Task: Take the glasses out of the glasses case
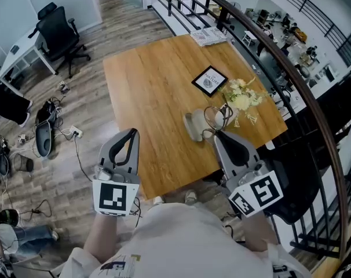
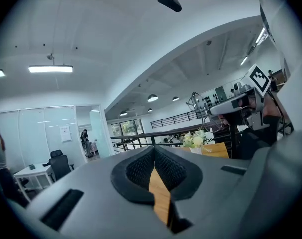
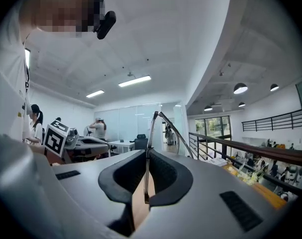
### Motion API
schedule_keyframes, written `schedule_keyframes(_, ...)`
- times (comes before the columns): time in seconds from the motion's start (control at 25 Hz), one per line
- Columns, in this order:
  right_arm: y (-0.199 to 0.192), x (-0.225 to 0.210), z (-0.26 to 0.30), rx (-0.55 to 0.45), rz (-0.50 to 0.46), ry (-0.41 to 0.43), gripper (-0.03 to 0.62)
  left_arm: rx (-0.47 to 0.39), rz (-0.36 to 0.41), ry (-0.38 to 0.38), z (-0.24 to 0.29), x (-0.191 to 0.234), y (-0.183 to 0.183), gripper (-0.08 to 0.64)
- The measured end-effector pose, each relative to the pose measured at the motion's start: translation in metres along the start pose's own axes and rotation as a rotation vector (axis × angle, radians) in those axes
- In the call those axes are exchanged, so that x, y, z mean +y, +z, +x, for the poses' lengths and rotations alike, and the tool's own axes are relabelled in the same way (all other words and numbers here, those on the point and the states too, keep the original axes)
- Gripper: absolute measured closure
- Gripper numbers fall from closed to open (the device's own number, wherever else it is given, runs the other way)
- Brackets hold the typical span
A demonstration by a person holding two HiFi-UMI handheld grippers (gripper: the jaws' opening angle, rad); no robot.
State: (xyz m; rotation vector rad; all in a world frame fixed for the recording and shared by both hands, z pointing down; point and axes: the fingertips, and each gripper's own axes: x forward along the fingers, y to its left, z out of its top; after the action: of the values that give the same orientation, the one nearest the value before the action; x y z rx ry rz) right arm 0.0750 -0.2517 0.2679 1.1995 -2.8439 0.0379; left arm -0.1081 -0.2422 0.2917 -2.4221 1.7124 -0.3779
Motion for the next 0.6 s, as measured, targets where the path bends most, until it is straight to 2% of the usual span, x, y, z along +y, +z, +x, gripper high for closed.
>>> schedule_keyframes(0.2, -0.008, 0.002, 0.002, 0.027, 0.007, 0.017, 0.549, 0.019, -0.010, -0.009, 0.002, -0.005, -0.010, 0.543)
schedule_keyframes(0.4, -0.013, -0.001, 0.004, 0.035, 0.006, 0.020, 0.549, -0.013, 0.042, -0.029, 0.006, -0.007, -0.010, 0.543)
schedule_keyframes(0.6, -0.012, 0.000, 0.005, 0.034, 0.002, 0.018, 0.549, 0.012, -0.007, -0.019, 0.004, -0.005, -0.011, 0.543)
